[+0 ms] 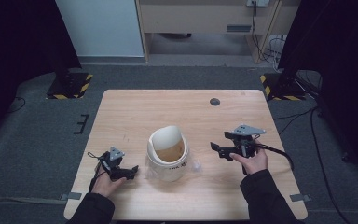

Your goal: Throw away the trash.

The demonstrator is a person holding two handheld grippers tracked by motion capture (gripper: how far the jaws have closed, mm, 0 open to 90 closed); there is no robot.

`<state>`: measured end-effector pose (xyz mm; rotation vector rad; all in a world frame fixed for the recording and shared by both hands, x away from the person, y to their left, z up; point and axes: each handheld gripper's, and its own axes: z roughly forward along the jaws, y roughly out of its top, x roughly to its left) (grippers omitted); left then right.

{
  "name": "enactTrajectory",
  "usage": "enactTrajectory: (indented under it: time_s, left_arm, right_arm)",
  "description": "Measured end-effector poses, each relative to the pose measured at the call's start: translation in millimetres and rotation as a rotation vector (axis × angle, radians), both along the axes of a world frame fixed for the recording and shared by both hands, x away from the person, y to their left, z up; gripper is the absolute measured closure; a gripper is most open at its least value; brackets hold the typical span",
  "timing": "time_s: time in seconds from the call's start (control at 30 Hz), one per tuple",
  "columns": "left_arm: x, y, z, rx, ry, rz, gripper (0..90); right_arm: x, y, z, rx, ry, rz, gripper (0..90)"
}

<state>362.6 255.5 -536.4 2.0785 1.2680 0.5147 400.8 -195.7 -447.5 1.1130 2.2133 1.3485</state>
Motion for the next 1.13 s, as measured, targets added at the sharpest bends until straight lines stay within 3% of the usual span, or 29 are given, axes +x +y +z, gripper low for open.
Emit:
enactTrajectory:
  time_s: [0.57,0.9,1.13]
  left_arm:
    - [0.0,0.0,0.0,0.0,0.0,0.0,0.0]
    - [0.0,0.0,0.0,0.0,0.0,0.0,0.0]
    - [0.0,0.0,0.0,0.0,0.0,0.0,0.0]
  right_arm:
    - [12.3,-51.0,-45.9,-0.119,0.106,-0.099,17.9]
    - [17.9,-73.7,-62.7,-0.166,0.133,-0.16,17.6]
    - [19.0,-78.9,-66.5,-0.188,0.141,-0.17,15.6]
